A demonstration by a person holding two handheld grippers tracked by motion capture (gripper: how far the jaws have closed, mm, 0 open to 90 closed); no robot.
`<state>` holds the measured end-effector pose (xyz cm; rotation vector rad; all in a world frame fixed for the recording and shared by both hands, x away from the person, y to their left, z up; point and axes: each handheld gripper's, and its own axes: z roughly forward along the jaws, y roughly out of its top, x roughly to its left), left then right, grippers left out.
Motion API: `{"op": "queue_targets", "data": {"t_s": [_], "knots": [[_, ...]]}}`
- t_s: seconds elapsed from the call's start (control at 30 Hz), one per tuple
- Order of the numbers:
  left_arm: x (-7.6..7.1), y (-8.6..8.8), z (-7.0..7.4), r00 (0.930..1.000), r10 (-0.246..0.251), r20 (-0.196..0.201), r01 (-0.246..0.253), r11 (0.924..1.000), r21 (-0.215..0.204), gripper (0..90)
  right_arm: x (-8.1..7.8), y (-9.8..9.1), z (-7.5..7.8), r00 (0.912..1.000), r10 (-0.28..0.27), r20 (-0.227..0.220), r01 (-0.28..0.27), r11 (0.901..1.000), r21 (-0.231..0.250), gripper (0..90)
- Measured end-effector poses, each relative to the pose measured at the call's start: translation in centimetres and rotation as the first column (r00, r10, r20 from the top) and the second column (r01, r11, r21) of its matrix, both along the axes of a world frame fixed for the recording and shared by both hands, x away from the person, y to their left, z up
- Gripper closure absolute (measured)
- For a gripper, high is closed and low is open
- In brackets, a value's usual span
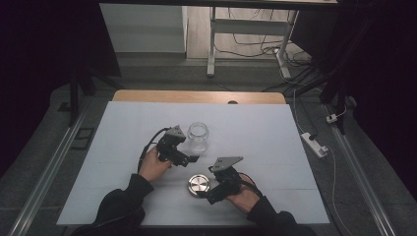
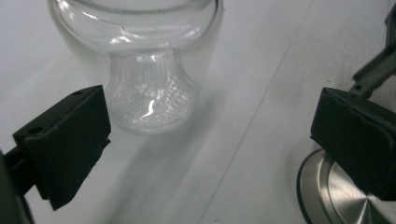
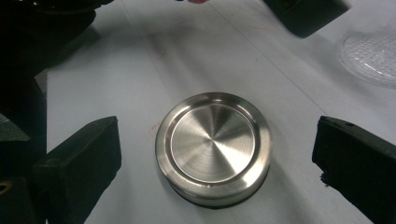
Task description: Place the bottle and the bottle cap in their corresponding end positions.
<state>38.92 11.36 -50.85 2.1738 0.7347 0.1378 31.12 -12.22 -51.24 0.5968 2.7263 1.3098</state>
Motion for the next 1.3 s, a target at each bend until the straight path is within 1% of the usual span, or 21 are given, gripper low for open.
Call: {"op": "queue_targets", "data": {"t_s": [0.07,0.23,0.43,0.57,0.73,0.93,1.03,1.13,1.3], "knots": [[-0.2,-0.1,-0.1,0.9999,-0.014,0.001,0.014,0.9999,0.005,0.0,0.0,-0.2,0.1,1.0000,-0.002,0.003,0.002,1.0000,0.004,1.2],[-0.9,-0.2,0.0,0.9997,-0.022,0.008,0.022,0.9997,0.015,0.0,-0.1,-0.5,0.3,0.9999,-0.011,0.012,0.011,0.9999,0.011,1.1],[-1.8,0.5,0.3,0.9996,-0.027,0.003,0.027,0.9995,-0.018,0.0,-0.2,-0.7,0.5,0.9997,-0.015,0.020,0.015,0.9998,0.010,1.1],[-2.6,0.8,0.5,0.9986,-0.048,0.020,0.049,0.9977,-0.048,0.0,-0.3,-0.9,0.6,0.9995,-0.019,0.024,0.019,0.9998,0.000,1.1],[-3.6,1.0,0.8,0.9978,-0.058,0.031,0.059,0.9971,-0.047,0.0,-0.3,-1.4,0.8,0.9992,-0.031,0.024,0.031,0.9995,0.008,1.1],[-4.9,1.4,1.2,0.9978,-0.059,0.030,0.062,0.9953,-0.075,0.0,-0.4,-1.7,0.8,0.9989,-0.035,0.031,0.035,0.9994,0.002,1.1],[-5.5,1.7,1.4,0.9976,-0.056,0.040,0.060,0.9941,-0.090,0.0,-0.5,-1.9,0.9,0.9988,-0.035,0.035,0.035,0.9994,-0.002,1.1],[-6.2,1.9,1.7,0.9977,-0.050,0.047,0.054,0.9942,-0.093,0.0,-0.6,-2.1,1.0,0.9986,-0.038,0.036,0.038,0.9993,-0.001,1.1],[-7.3,2.8,1.8,0.9983,-0.038,0.044,0.042,0.9945,-0.096,0.0,-0.8,-2.5,1.2,0.9981,-0.047,0.040,0.047,0.9989,-0.006,1.2]]}}
